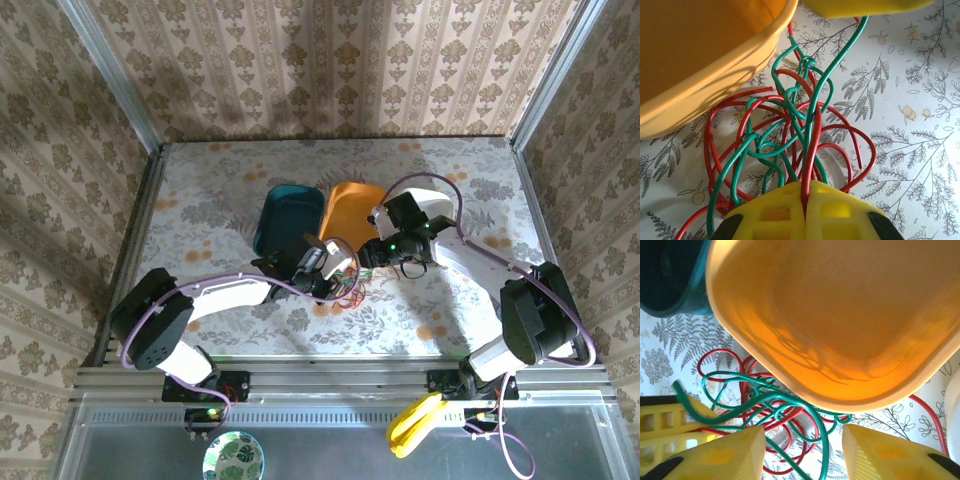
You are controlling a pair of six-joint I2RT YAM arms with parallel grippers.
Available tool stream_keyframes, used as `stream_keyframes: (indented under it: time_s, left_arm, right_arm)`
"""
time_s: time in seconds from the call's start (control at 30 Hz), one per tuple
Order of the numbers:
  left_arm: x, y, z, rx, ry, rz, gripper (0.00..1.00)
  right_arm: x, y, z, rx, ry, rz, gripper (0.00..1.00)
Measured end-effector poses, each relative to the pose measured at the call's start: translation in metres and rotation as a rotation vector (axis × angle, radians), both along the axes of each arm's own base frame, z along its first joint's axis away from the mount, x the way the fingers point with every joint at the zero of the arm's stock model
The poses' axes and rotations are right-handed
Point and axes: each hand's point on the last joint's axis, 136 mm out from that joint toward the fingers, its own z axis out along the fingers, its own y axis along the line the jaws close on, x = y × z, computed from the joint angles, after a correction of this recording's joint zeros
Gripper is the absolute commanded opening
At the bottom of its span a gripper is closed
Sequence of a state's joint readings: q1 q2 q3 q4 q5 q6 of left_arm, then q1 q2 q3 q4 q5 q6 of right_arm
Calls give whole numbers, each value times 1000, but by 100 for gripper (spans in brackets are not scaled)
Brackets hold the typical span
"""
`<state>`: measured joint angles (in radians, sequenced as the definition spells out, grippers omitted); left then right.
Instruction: Untangle the cables
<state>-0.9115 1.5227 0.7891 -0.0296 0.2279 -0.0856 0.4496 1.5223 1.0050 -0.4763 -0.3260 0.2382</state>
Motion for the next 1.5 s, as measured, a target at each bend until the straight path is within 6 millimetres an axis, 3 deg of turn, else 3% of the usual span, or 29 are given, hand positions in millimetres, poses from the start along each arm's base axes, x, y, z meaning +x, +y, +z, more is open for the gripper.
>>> stream_keyframes:
  time_s: [0.17,0.23,0.37,0.6,0.77,0.87,0.97,1.03,1.23,1.5]
  left_arm:
    - [-1,-1,9,-18,-14,-3,0]
    - [-1,-2,12,-25,-19,-3,0]
    - [0,-2,13,-30,-23,-3,0]
    - [10,-17,36,-132,-96,-7,0]
    - [15,-24,49,-184,-131,-11,0]
    - [15,-22,47,-181,-129,-7,3]
    - [16,-20,45,-175,-122,1,24]
    - [13,-13,33,-141,-90,14,33]
    - [-1,6,-2,-37,0,26,31]
    - [0,10,-5,-27,4,35,27]
  right_arm:
    - [0,0,-7,-9,15,5,11]
    - [1,1,-5,-6,11,3,8]
    - [6,0,6,14,-22,-10,5]
    - [22,-11,67,222,-145,-141,0]
    - [30,-18,81,400,-132,-265,0]
    - [32,-11,85,496,-104,-298,0]
    - [35,-6,91,560,-87,-315,0]
    - [41,-8,99,584,-109,-328,0]
    - [51,-10,120,605,-157,-325,0]
    - [50,-12,120,589,-141,-331,0]
